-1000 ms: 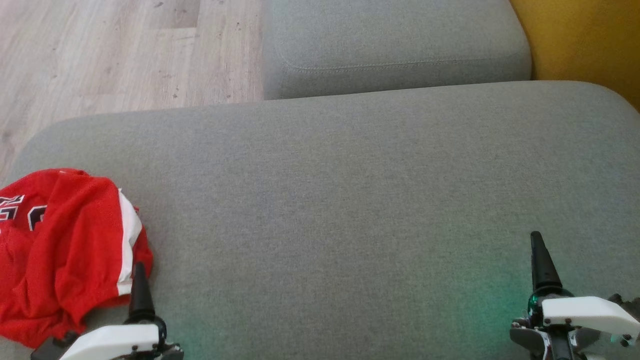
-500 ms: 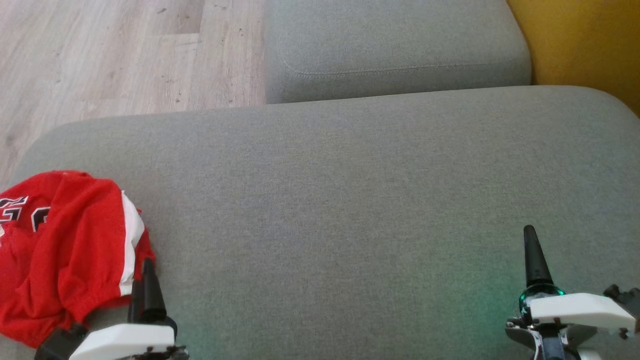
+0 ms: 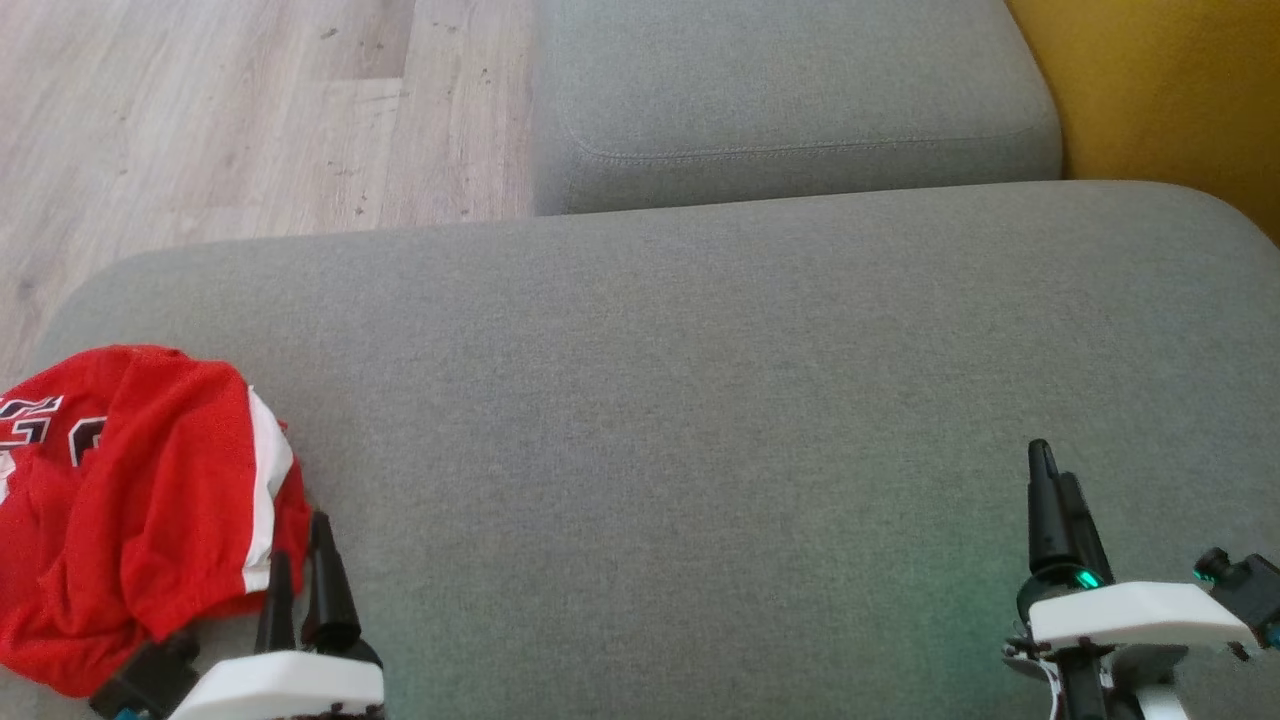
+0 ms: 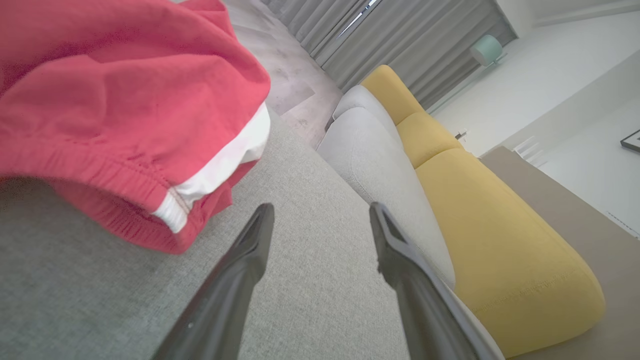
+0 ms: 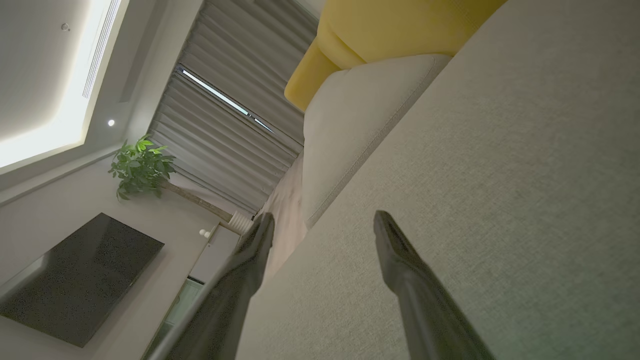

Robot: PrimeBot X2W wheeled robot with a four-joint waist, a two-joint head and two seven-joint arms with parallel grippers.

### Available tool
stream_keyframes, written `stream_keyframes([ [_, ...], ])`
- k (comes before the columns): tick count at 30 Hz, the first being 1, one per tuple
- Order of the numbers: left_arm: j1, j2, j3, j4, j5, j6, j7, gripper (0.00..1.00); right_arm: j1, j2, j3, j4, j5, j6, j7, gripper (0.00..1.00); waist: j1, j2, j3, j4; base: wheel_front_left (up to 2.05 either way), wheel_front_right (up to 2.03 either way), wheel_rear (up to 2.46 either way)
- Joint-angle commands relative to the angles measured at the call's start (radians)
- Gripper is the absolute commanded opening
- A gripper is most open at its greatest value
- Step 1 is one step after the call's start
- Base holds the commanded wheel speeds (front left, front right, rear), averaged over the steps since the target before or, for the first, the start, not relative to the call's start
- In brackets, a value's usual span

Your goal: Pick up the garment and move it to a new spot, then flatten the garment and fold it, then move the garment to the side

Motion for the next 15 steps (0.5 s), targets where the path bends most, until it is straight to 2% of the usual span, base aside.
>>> stream_keyframes([
  [1, -0.028, 0.004, 0.006, -0.043, 0.031, 0.003, -0.011, 1.00, -0.016, -0.007, 0.017, -0.042, -0.029, 0.000, -0.012, 1.00, 0.0000, 0.0000, -0.001, 0.000, 0.00, 0.00, 0.00],
  [15, -0.024, 0.004, -0.035, -0.063, 0.244, 0.032, -0.053, 1.00, -0.005, -0.006, 0.039, -0.070, -0.237, 0.000, -0.053, 1.00, 0.0000, 0.0000, -0.011, 0.013, 0.00, 0.00, 0.00],
])
